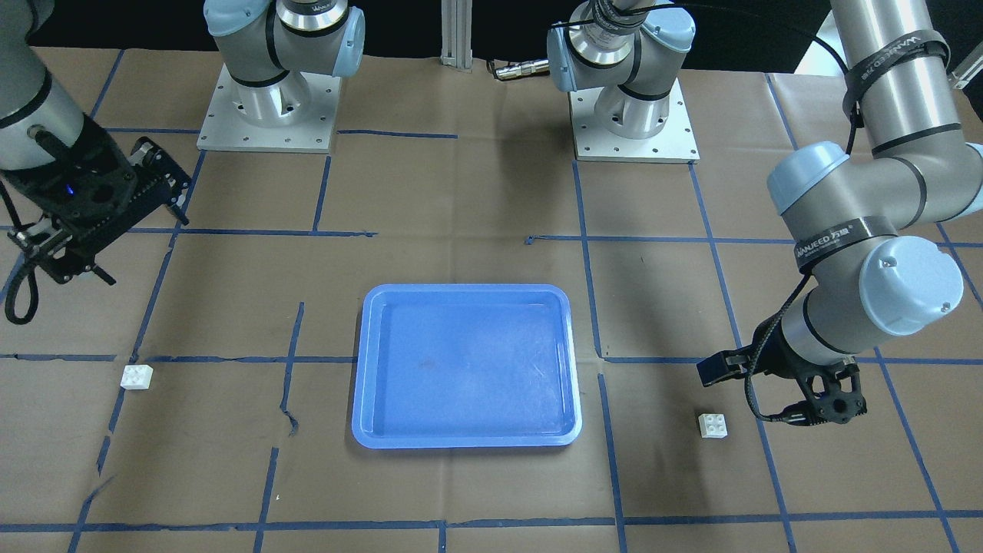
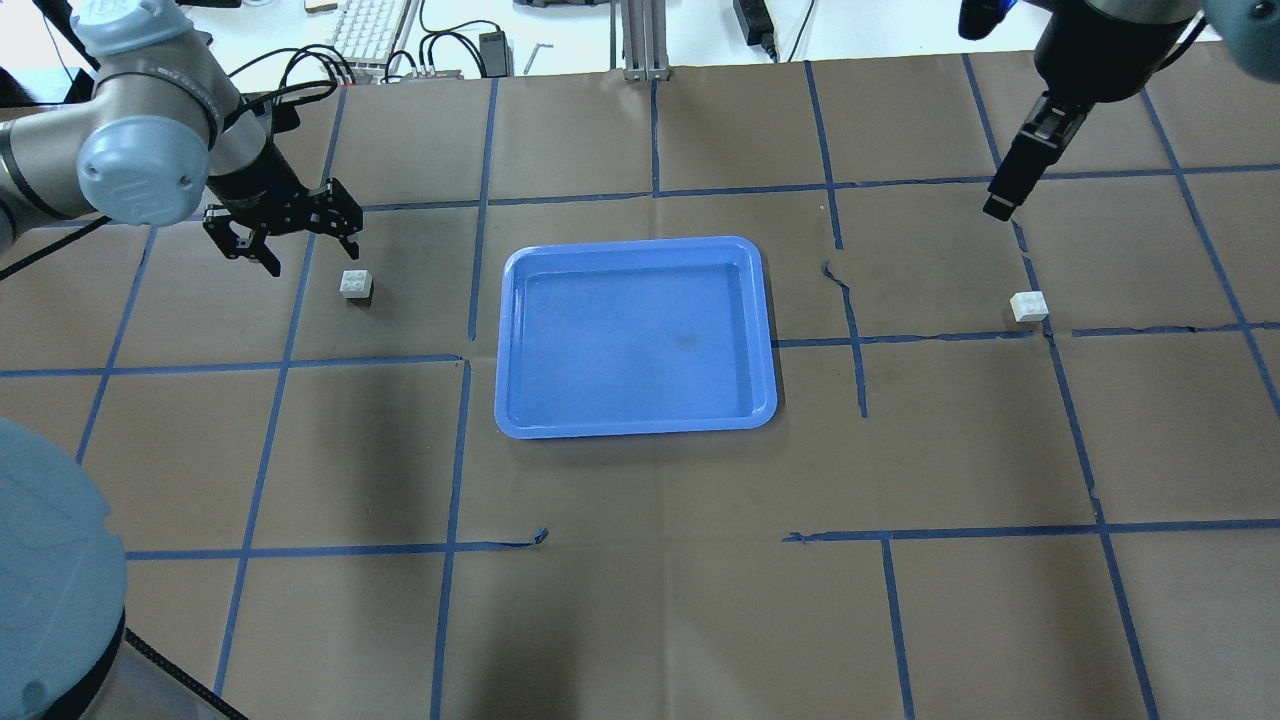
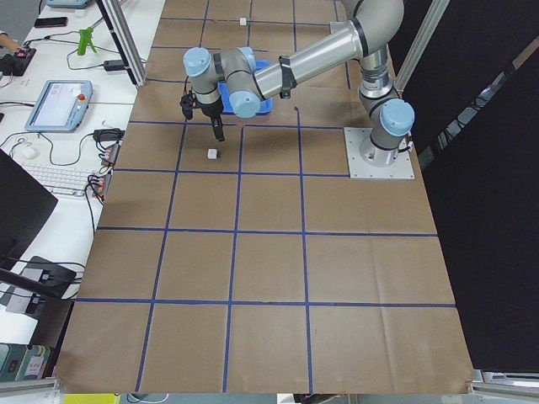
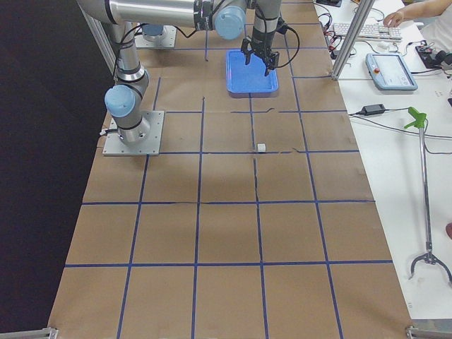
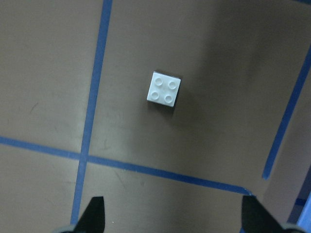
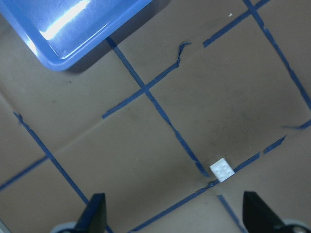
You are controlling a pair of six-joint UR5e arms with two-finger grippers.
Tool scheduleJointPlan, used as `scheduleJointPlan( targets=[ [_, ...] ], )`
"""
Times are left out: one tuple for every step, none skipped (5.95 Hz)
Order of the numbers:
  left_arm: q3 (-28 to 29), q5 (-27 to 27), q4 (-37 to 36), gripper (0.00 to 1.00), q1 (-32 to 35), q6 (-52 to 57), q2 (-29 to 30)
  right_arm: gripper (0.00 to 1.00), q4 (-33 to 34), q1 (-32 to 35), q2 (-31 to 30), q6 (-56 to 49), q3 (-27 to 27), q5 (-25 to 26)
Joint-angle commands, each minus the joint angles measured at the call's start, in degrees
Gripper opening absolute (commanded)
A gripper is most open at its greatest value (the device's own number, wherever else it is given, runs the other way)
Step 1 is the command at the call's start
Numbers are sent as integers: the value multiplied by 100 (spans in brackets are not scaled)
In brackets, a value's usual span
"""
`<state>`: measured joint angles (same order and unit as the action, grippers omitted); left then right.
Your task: Assemble white blocks and place on blue tray
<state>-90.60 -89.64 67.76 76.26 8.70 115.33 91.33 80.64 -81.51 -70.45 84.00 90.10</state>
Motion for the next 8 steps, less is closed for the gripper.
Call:
scheduleJointPlan(
  targets=[
    [-203,8,-937,99,-15,1980,523,100,384,-659,441,-2787,-15,-36],
    [-204,25,-940,99,-6,1987,778,100,681,-1133,730,-3800,-6,-498],
    [-195,26,-957,99,-15,1987,945,100,719,-1503,1029,-4245,-6,-798],
    [-177,17,-1184,99,-15,1978,982,100,719,-1629,1267,-4580,11,-1149],
    [-169,17,-1195,99,-15,1978,965,100,702,-1822,1548,-4827,64,-1379],
    [-151,26,-1204,99,-15,1978,947,100,728,-2024,1838,-5334,195,-2077],
    [-81,34,-1204,92,-15,1969,930,100,719,-2139,2119,-5591,239,-2171],
    [-107,34,-1204,82,-15,1969,912,100,728,-2227,2270,-5820,266,-2451]
  ],
)
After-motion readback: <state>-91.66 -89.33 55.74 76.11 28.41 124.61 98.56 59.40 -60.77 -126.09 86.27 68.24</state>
